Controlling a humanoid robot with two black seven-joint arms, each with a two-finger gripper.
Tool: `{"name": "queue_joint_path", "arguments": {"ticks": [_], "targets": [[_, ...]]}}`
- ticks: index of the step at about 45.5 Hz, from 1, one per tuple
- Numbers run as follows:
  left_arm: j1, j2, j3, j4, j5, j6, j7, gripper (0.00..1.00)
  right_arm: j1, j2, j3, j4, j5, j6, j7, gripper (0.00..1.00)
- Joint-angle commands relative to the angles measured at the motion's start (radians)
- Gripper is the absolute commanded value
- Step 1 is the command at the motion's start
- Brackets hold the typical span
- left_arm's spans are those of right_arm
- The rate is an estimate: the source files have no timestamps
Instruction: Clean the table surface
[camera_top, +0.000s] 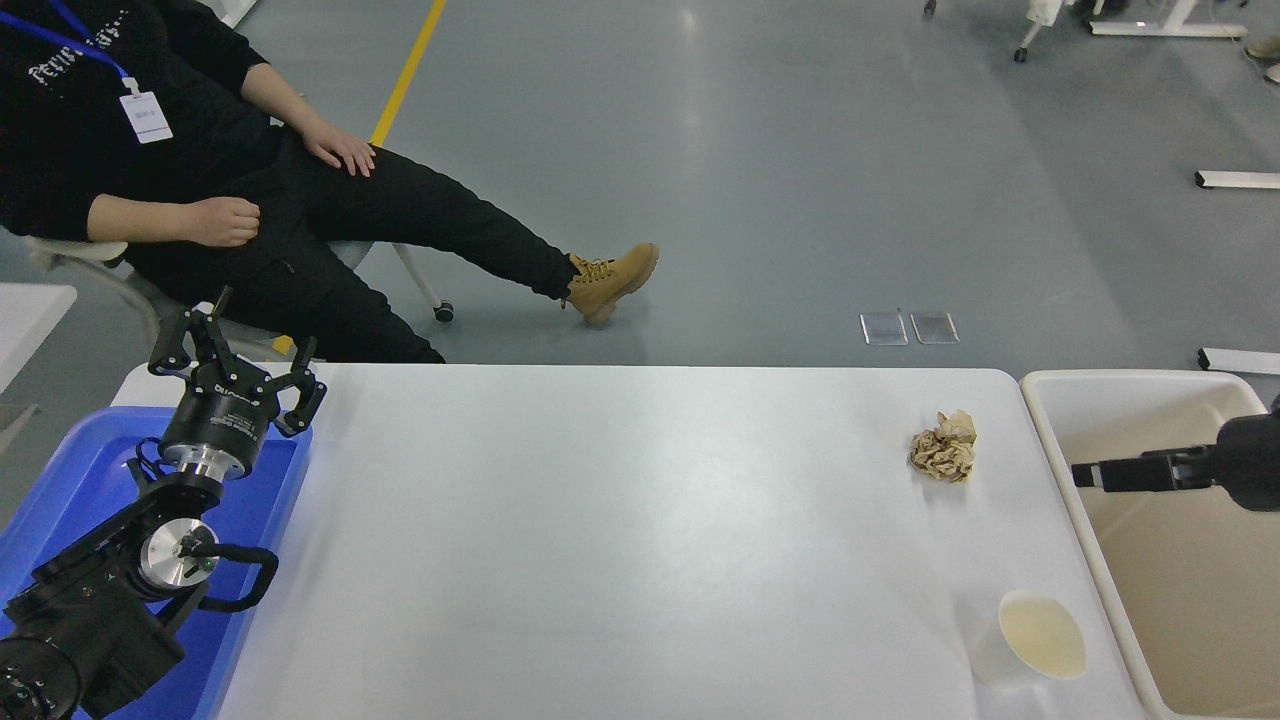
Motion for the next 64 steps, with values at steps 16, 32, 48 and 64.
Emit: {"name": "queue_joint_path", "arguments": {"ticks": [16,32,48,64], "targets": [[0.000,0.000,0.000,0.000,0.000,0.000,0.000,1.00,-0.105,-0.076,0.076,0.201,-0.042,-0.007,0.003,0.99],[0.000,0.000,0.000,0.000,-0.001,0.000,0.000,1.00,-0.145,-0.034,0.078,0.192,-0.033,-0.011,0.000,0.99],[0.000,0.001,0.000,0.000,0.000,0.000,0.000,1.00,-0.245,0.030,0.119,0.112,-0.025,-0.085,-0.003,0.98],[0.000,0.000,0.000,0.000,0.000,0.000,0.000,1.00,-0.284,0.073,0.119,0.032,-0.024,-0.120,-0.002,0.86]]}}
